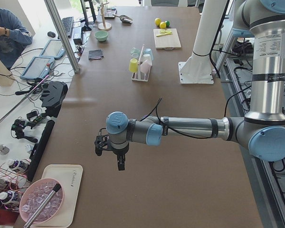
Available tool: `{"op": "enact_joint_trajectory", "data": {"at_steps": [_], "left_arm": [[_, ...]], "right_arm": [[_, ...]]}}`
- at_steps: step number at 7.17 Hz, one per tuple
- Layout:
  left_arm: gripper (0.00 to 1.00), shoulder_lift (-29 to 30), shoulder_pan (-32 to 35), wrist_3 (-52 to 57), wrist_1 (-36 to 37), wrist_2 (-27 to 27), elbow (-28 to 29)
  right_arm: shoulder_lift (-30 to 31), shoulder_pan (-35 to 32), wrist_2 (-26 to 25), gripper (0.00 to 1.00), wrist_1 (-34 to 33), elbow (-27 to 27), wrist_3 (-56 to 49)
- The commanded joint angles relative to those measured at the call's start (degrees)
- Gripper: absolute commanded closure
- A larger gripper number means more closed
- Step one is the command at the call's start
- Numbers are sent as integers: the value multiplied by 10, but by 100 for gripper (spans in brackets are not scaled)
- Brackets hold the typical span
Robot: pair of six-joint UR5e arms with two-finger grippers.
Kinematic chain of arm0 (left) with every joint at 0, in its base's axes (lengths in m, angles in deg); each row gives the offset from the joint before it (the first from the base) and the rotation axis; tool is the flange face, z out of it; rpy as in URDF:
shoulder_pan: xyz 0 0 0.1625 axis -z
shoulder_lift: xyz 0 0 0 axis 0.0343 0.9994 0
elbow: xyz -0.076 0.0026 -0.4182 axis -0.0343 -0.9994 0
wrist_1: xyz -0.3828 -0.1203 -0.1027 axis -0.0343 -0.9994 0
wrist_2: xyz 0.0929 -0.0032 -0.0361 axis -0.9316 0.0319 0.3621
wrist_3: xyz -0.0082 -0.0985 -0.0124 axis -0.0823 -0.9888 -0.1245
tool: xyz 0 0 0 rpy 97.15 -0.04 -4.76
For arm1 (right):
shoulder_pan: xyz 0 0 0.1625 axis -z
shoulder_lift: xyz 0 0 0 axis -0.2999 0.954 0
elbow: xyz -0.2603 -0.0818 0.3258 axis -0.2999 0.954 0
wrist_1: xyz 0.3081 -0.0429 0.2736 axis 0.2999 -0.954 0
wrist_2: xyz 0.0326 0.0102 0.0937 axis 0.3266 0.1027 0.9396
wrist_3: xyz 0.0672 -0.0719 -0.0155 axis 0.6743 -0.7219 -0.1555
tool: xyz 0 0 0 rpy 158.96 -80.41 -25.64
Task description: Place cup on cup holder
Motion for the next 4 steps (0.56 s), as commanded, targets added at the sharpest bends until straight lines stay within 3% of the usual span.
{"op": "enact_joint_trajectory", "data": {"at_steps": [1, 4], "left_arm": [[1, 1, 0, -1, -1, 0, 0], [1, 2, -1, -2, -6, -1, 0]], "right_arm": [[0, 0, 0, 0, 0, 4, -2], [-1, 0, -1, 0, 0, 0, 2]]}}
